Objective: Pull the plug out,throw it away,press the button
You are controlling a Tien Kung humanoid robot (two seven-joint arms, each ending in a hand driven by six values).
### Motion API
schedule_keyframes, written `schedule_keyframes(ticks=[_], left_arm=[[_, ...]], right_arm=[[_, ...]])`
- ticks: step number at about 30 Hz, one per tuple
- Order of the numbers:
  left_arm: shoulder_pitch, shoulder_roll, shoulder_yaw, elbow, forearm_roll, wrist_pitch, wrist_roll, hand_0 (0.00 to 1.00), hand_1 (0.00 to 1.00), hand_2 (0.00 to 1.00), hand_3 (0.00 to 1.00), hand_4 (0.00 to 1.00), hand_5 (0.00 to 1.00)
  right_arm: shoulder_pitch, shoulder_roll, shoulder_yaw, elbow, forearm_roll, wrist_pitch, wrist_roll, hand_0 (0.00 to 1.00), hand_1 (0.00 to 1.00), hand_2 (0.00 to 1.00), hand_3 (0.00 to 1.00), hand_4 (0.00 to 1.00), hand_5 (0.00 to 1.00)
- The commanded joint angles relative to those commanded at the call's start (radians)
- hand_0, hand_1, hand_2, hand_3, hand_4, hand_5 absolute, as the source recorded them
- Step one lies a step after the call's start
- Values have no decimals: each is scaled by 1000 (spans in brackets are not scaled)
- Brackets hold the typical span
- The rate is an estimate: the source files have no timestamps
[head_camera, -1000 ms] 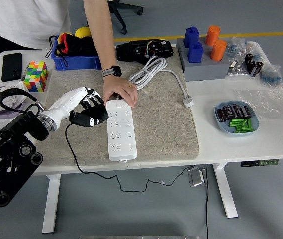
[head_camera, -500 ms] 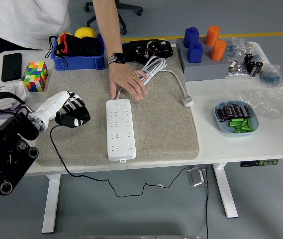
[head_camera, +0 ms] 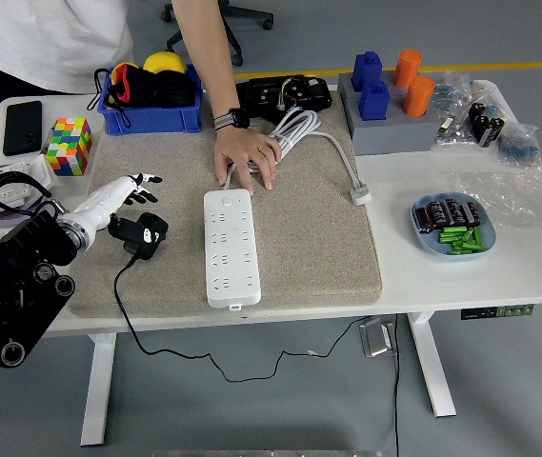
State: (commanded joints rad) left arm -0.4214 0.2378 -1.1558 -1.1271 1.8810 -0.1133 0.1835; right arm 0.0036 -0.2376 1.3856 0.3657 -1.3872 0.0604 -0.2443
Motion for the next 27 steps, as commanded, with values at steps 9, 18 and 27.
schedule_keyframes(ticks=[9,18,27], left_arm=[[-36,-11,57,-10,-65,64,-112,834,908,952,998,998,451],[-111,-53,132,38,-86,88,-123,107,56,165,813,856,151],[-189,-86,232,98,-70,44,-32,101,5,114,773,711,46]], right_arm=[[-4,-1,-12,-1,5,1,0,753,702,710,724,765,648],[-2,4,-16,-1,8,0,0,752,703,710,723,765,649],[-2,4,-15,-3,8,-1,0,753,703,710,723,765,649]])
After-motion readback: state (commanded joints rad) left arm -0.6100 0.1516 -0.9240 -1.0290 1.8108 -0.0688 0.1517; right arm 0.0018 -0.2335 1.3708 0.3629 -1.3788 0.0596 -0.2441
